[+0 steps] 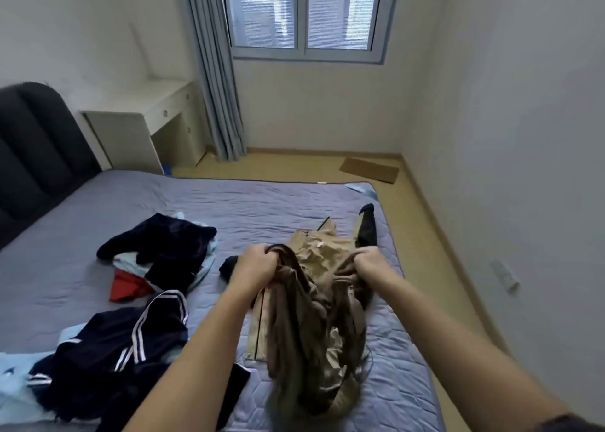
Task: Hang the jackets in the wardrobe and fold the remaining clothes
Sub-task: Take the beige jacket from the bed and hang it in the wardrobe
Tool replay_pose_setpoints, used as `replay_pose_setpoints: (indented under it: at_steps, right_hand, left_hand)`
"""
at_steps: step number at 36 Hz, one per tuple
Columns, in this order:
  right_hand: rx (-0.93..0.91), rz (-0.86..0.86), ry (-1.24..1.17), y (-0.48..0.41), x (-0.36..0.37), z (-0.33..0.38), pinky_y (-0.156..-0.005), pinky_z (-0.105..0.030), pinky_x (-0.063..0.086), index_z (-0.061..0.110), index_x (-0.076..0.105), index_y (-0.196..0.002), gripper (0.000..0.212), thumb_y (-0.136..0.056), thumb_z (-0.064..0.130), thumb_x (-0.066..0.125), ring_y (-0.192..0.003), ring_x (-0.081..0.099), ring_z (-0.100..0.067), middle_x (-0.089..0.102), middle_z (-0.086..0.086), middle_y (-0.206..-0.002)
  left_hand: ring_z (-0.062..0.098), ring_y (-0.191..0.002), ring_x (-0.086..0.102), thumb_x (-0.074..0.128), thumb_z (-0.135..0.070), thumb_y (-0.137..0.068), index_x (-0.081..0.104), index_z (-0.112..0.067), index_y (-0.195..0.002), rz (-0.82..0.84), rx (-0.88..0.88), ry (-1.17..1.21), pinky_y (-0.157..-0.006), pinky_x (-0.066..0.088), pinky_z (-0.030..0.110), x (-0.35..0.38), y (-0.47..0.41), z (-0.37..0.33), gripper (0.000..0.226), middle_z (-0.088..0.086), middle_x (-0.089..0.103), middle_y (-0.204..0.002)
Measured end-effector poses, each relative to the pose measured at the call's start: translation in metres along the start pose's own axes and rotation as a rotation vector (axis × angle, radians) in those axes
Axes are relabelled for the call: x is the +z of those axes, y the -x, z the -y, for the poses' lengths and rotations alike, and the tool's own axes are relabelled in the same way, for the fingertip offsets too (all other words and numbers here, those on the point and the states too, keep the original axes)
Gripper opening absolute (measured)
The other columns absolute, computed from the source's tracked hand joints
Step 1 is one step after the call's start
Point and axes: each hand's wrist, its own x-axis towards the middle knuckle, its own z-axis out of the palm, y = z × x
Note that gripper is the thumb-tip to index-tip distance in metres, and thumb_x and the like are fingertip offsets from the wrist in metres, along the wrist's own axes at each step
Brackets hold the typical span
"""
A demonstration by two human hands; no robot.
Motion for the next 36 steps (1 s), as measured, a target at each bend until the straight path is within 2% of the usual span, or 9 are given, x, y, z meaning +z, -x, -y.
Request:
replay_pose_setpoints:
  at_steps: [4, 9, 13, 17, 23, 26, 30, 32, 36]
  right_hand:
    - [-0.057, -0.014, -0.243, 0.022, -0.019, 0.032, -0.04, -0.016, 0.044, 0.003, 0.067, -0.06, 0.026, -0.077, -0.01, 0.052, -0.047, 0.063, -0.012, 0.067, -0.002, -0.052]
    - [-0.063, 0.221, -0.753, 0.064, -0.053, 0.056, -0.059, -0.026, 0.056, -0.001, 0.071, -0.087, 0.02, -0.087, 0.003, 0.051, -0.066, 0.067, -0.021, 0.069, -0.014, -0.082]
    - [-0.216, 0.316, -0.931, 0.101, -0.091, 0.087, -0.048, -0.019, 0.054, 0.006, 0.073, -0.078, 0.027, -0.07, 0.021, 0.052, -0.057, 0.07, -0.014, 0.069, -0.004, -0.061]
    - [-0.336, 0.215, -0.885, 0.115, -0.119, 0.112, -0.041, -0.012, 0.045, 0.013, 0.072, -0.053, 0.052, -0.09, 0.023, 0.037, -0.042, 0.061, -0.008, 0.063, -0.001, -0.048]
    - [-0.254, 0.18, -0.706, 0.075, -0.111, 0.111, -0.041, -0.011, 0.043, 0.015, 0.073, -0.064, 0.052, -0.096, 0.03, 0.034, -0.042, 0.061, -0.01, 0.066, -0.001, -0.053]
    - [-0.211, 0.045, -0.61, 0.023, -0.089, 0.114, -0.055, -0.02, 0.052, 0.007, 0.065, -0.105, 0.028, -0.096, 0.018, 0.041, -0.071, 0.072, -0.019, 0.074, -0.009, -0.083]
    - [-0.228, 0.156, -0.424, -0.037, -0.063, 0.105, -0.103, -0.042, 0.038, 0.036, 0.02, -0.149, 0.061, -0.098, 0.018, 0.048, -0.131, 0.045, -0.019, 0.039, 0.001, -0.149]
    - [-0.196, 0.234, -0.331, -0.053, -0.05, 0.088, -0.103, -0.044, 0.034, 0.044, 0.01, -0.149, 0.069, -0.098, 0.023, 0.051, -0.134, 0.039, -0.016, 0.03, 0.004, -0.154]
    - [-0.041, 0.319, -0.245, -0.063, -0.011, 0.012, -0.089, -0.036, 0.044, 0.033, 0.027, -0.147, 0.057, -0.098, 0.022, 0.051, -0.125, 0.049, -0.018, 0.049, -0.002, -0.141]
  left_hand:
    - [0.027, -0.059, 0.056, 0.05, -0.011, -0.089, 0.053, -0.013, -0.06, -0.076, 0.019, 0.283, -0.056, 0.051, 0.035, -0.009, 0.018, -0.02, 0.03, 0.005, 0.053, -0.054]
    - [0.012, -0.036, 0.057, 0.049, -0.007, -0.093, 0.056, -0.009, -0.064, 0.017, 0.084, 0.58, -0.04, 0.043, 0.019, -0.043, 0.055, -0.058, 0.03, -0.001, 0.059, -0.044]
    - [0.015, -0.039, 0.059, 0.047, -0.007, -0.094, 0.056, -0.005, -0.069, 0.118, 0.244, 0.711, -0.038, 0.044, 0.018, -0.074, 0.081, -0.09, 0.027, 0.006, 0.062, -0.051]
    - [0.016, -0.038, 0.056, 0.042, -0.01, -0.094, 0.054, -0.005, -0.072, 0.147, 0.317, 0.847, -0.038, 0.042, 0.016, -0.093, 0.085, -0.117, 0.025, 0.005, 0.061, -0.051]
    - [0.022, -0.039, 0.061, 0.047, -0.012, -0.093, 0.057, -0.007, -0.071, 0.1, 0.207, 0.601, -0.045, 0.048, 0.025, -0.081, 0.035, -0.126, 0.025, 0.01, 0.063, -0.05]
    - [0.015, -0.063, 0.068, 0.045, -0.009, -0.097, 0.062, -0.01, -0.091, 0.071, 0.171, 0.442, -0.049, 0.052, 0.024, -0.057, -0.015, -0.131, 0.018, 0.008, 0.067, -0.077]
    - [0.023, -0.134, 0.038, 0.044, -0.026, -0.101, 0.017, -0.029, -0.152, 0.258, 0.168, 0.188, -0.107, 0.038, 0.036, -0.024, -0.069, -0.118, 0.058, 0.003, 0.031, -0.151]
    - [0.024, -0.14, 0.029, 0.046, -0.034, -0.099, 0.009, -0.026, -0.153, 0.266, 0.144, 0.126, -0.112, 0.028, 0.036, -0.006, -0.08, -0.098, 0.065, 0.005, 0.021, -0.157]
    - [0.019, -0.131, 0.042, 0.051, -0.019, -0.097, 0.038, -0.011, -0.141, 0.22, 0.074, 0.116, -0.096, 0.033, 0.021, 0.044, -0.075, -0.018, 0.046, 0.008, 0.045, -0.141]
